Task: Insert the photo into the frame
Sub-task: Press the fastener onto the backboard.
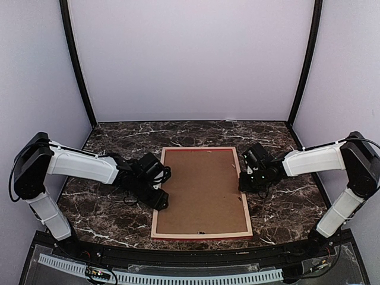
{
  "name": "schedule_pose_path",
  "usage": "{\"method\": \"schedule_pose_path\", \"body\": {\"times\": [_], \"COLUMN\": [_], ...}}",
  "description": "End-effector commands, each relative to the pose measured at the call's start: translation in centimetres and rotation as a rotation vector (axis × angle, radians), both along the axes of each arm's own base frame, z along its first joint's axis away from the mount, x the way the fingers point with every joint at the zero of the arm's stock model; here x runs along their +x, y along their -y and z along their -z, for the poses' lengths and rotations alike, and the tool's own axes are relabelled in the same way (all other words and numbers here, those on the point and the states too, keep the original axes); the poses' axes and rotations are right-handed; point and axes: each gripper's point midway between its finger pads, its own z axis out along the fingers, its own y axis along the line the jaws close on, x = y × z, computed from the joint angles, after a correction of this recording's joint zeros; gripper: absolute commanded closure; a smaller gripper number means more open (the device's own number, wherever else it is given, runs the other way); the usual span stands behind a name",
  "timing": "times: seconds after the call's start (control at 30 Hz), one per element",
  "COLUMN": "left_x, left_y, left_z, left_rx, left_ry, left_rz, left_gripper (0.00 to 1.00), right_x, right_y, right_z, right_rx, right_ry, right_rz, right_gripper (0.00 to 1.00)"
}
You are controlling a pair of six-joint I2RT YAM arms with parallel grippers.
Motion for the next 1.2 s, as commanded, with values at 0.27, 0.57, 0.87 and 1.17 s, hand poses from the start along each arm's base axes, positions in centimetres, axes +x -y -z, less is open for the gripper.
{"method": "schedule_pose_path", "body": {"times": [0.27,0.57,0.87,1.17], "left_x": [0.4,0.3,0.0,-0.1], "left_y": [-0.6,-0.2,-0.7,-0.4], "left_z": [1.4,1.6,1.4,1.9], "left_rx": [0.042,0.005,-0.021,-0.105], "left_ry": [-0.008,-0.027,-0.029,-0.045], "left_rz": [-0.099,-0.142,-0.190,-0.299], "left_gripper": [0.57,0.67,0.70,0.63], "right_x": [-1.7,-1.9,-1.9,-2.0], "right_y": [-0.1,0.0,-0.1,-0.1], "right_z": [2.5,2.6,2.7,2.5], "right_rx": [0.016,0.019,0.021,0.026], "right_ry": [-0.094,-0.098,-0.098,-0.095], "right_rz": [-0.013,-0.012,-0.014,-0.014], "right_gripper": [0.84,0.84,0.84,0.84]}}
